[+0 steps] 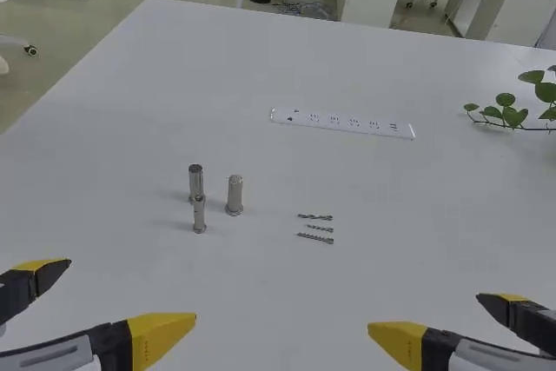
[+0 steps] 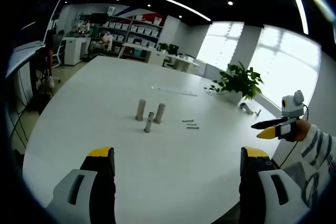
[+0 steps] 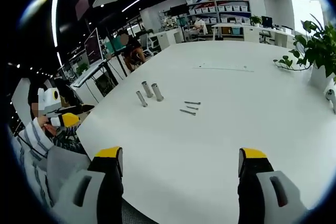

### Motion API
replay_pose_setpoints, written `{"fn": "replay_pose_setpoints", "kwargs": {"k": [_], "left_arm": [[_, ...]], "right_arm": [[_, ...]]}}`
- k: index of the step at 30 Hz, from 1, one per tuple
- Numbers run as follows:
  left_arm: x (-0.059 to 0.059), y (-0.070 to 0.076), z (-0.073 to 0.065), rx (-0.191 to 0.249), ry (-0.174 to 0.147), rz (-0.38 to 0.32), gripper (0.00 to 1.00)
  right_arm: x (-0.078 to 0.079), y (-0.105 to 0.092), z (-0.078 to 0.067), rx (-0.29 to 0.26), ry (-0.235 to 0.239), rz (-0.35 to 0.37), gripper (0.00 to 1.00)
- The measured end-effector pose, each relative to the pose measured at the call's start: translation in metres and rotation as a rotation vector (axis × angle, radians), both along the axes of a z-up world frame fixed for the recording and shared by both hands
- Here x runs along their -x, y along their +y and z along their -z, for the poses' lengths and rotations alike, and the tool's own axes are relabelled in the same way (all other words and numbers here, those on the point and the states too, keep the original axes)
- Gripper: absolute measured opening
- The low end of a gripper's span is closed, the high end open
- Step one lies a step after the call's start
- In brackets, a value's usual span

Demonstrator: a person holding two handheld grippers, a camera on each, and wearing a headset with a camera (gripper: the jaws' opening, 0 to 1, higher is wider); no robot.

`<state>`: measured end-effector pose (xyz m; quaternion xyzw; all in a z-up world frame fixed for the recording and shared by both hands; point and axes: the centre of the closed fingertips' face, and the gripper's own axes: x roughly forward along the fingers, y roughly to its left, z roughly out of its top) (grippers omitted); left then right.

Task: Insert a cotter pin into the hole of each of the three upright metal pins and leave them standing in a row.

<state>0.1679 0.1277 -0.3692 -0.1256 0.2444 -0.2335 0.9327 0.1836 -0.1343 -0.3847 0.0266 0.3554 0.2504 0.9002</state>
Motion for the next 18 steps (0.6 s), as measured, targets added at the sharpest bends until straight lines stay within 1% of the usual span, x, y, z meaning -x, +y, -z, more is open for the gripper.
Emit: {"fn": "replay_pose_setpoints", "kwargs": {"k": [2, 4, 6, 9, 11, 13, 15, 16, 18], "left_arm": [[0.001, 0.001, 0.0, 0.001, 0.004, 0.002, 0.99], [0.0, 0.007, 0.001, -0.017, 0.009, -0.002, 0.99], [-0.001, 0.013, 0.0, -0.03, 0.007, -0.005, 0.99], [0.001, 0.015, -0.004, -0.043, 0.005, 0.025, 0.99], [0.002, 0.015, -0.005, -0.046, 0.009, 0.038, 0.99], [0.002, 0.016, -0.006, -0.059, 0.004, 0.04, 0.99], [0.002, 0.017, -0.007, -0.063, 0.002, 0.039, 0.99], [0.002, 0.017, -0.007, -0.064, 0.0, 0.038, 0.99], [0.004, 0.016, -0.008, -0.082, -0.005, 0.052, 0.99]], "right_arm": [[-0.001, 0.004, -0.004, -0.022, -0.018, -0.005, 0.91], [-0.001, 0.007, -0.006, -0.037, -0.027, -0.007, 0.92], [-0.001, 0.008, -0.005, -0.029, -0.024, -0.012, 0.93], [-0.001, 0.007, -0.003, -0.003, -0.022, -0.019, 0.93], [-0.002, 0.007, -0.003, -0.008, -0.023, -0.017, 0.93], [-0.002, 0.008, -0.004, -0.026, -0.022, -0.01, 0.93], [-0.002, 0.008, -0.002, -0.042, -0.003, -0.006, 0.92], [-0.002, 0.008, -0.001, -0.042, 0.001, -0.005, 0.92], [-0.001, 0.006, 0.001, -0.028, 0.006, -0.003, 0.92]]}}
